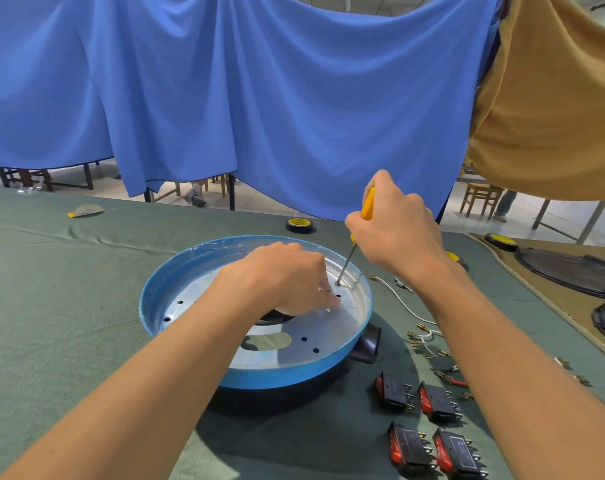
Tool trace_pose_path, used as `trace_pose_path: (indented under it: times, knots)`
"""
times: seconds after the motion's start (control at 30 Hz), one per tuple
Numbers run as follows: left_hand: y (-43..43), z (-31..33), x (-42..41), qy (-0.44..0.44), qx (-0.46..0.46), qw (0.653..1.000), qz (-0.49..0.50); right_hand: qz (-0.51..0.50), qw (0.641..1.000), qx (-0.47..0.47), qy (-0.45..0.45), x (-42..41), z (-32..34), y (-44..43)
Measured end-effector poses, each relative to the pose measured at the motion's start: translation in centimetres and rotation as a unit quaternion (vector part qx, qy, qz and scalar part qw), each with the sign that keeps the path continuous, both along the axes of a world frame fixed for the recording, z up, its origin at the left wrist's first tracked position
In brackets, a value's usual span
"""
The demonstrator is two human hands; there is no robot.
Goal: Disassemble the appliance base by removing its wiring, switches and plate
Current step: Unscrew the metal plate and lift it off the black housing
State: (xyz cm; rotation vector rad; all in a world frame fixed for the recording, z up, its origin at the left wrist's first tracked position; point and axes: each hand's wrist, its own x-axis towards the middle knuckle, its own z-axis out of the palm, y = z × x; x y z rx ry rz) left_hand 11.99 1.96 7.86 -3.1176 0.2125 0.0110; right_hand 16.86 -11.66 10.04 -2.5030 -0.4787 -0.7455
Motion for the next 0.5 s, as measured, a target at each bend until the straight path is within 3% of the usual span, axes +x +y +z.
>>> trace_pose_path:
  times: [0.37,0.5]
  knots:
    - [-0.08,0.02,-0.07,0.001,0.002,1.000,-0.002,-0.025,1.000,-0.015,0.001,-0.11,-0.04,0.08]
    - [-0.04,0.04,-0.13,-0.004,-0.003,1.000,-0.004,0.001,0.999,0.024,0.033,0.02,0.26,0.06]
